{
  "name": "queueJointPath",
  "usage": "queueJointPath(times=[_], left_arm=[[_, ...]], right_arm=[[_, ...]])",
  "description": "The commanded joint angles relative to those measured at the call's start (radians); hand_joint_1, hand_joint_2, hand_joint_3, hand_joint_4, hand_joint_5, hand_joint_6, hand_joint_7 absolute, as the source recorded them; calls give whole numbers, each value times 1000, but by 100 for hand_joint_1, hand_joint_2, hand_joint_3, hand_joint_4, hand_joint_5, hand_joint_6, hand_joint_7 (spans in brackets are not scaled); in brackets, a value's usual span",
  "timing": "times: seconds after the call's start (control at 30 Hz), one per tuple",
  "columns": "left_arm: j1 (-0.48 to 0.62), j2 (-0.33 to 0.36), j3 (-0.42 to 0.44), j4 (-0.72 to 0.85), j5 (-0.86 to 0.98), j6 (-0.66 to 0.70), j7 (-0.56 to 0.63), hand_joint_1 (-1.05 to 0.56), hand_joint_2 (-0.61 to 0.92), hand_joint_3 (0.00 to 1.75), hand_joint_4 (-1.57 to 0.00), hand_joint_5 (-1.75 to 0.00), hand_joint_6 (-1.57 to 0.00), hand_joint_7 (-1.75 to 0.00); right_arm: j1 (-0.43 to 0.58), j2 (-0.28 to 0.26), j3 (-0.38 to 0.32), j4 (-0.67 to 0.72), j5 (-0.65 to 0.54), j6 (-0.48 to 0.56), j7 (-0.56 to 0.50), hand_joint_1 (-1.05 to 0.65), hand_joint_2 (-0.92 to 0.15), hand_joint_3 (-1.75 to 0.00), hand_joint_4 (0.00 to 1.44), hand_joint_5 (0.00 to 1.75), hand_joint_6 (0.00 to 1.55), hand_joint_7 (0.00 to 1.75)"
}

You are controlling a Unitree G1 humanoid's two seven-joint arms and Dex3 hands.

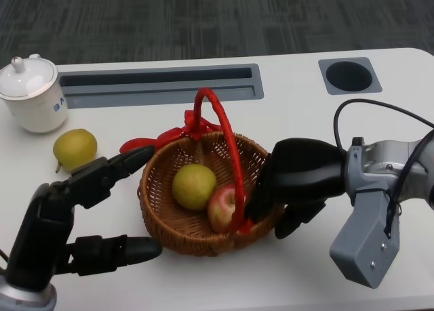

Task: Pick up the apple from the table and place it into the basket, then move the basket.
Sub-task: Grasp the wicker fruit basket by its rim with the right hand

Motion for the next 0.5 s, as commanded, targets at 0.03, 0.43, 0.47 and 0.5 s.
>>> queueJointPath(times=[0.03, 0.43, 0.47, 0.5], left_arm=[[15, -4, 22, -23, -9, 10, 19, -55, 73, 0, -72, -5, -63, -2], [-11, -34, 68, 5, -4, -29, 45, -50, 72, 0, -77, -4, -67, -2], [-12, -36, 71, 8, -2, -30, 47, -50, 72, 0, -77, -4, -67, -1], [-12, -37, 73, 10, -2, -32, 48, -50, 72, 0, -77, -4, -67, -1]], right_arm=[[-26, -12, -17, 8, 33, -4, -1, -28, -88, 0, 100, 76, 102, 0], [-51, -30, -85, -3, 127, 11, 84, -23, -86, 0, 111, 28, 92, 1], [-48, -31, -90, -4, 131, 9, 80, -24, -86, 0, 112, 26, 93, 1], [-46, -32, -94, -3, 134, 9, 77, -24, -85, 0, 113, 24, 94, 1]])
